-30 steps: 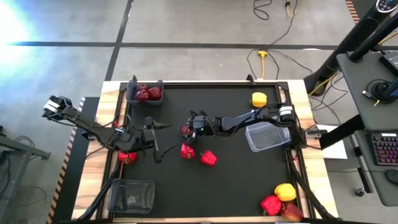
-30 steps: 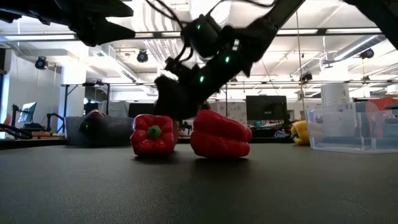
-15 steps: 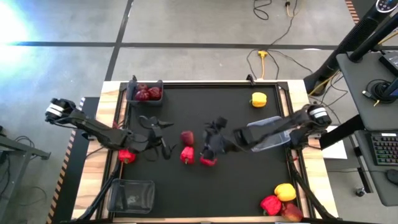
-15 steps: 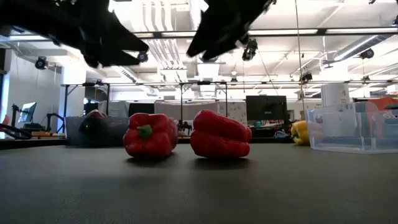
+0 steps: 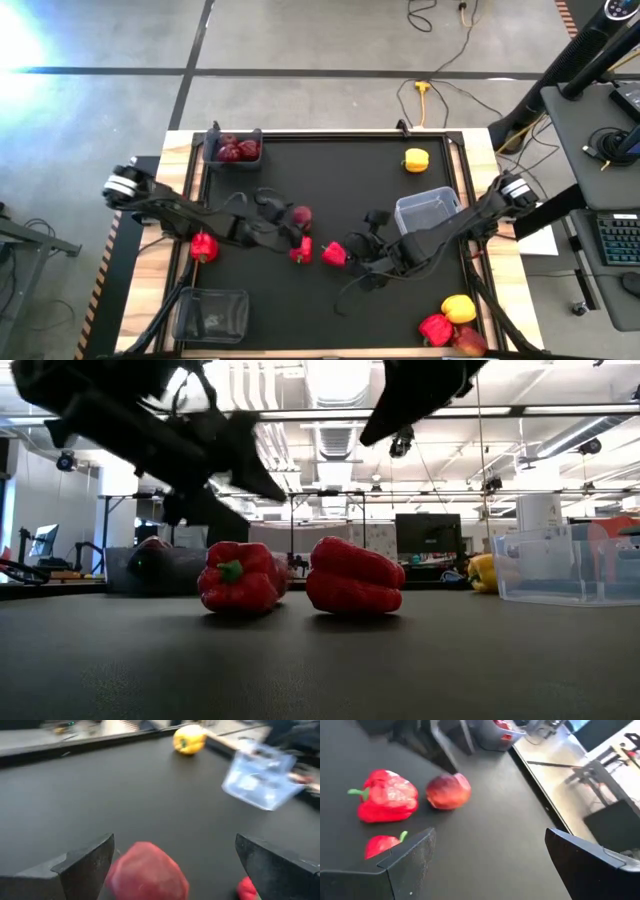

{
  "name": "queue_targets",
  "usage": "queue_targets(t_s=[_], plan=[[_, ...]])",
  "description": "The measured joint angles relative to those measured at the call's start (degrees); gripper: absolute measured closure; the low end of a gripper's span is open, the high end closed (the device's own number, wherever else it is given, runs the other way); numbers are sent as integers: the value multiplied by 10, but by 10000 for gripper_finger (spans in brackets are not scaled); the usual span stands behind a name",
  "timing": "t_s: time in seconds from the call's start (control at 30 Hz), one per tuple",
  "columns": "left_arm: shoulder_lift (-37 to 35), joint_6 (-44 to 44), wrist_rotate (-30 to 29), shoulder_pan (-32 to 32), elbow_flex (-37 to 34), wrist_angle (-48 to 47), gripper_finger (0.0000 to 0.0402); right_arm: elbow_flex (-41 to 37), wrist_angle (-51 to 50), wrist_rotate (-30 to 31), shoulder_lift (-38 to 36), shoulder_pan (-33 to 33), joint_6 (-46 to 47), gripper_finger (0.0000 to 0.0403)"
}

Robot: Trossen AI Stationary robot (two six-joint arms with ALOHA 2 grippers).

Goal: Sort produce into baskets
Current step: Put the red apple into the top black bin

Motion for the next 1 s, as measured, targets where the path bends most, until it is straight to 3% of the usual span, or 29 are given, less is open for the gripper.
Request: queue_targets(t_s=[0.1, 0.27, 0.37, 0.63, 1.0], plan=[[42, -76, -36, 0, 50, -94, 3, -14, -11, 13, 1, 0, 12, 35], [96, -266, -76, 1, 157, -378, 3, -38, -14, 14, 1, -1, 10, 35], [129, -328, -81, 2, 220, -480, 3, -43, -14, 15, 1, -3, 2, 35], [235, -311, -26, 9, 345, -589, 4, -45, -13, 15, 1, -19, -13, 35], [312, -297, 14, 31, 369, -587, 27, -47, -11, 13, 1, -18, 4, 35]])
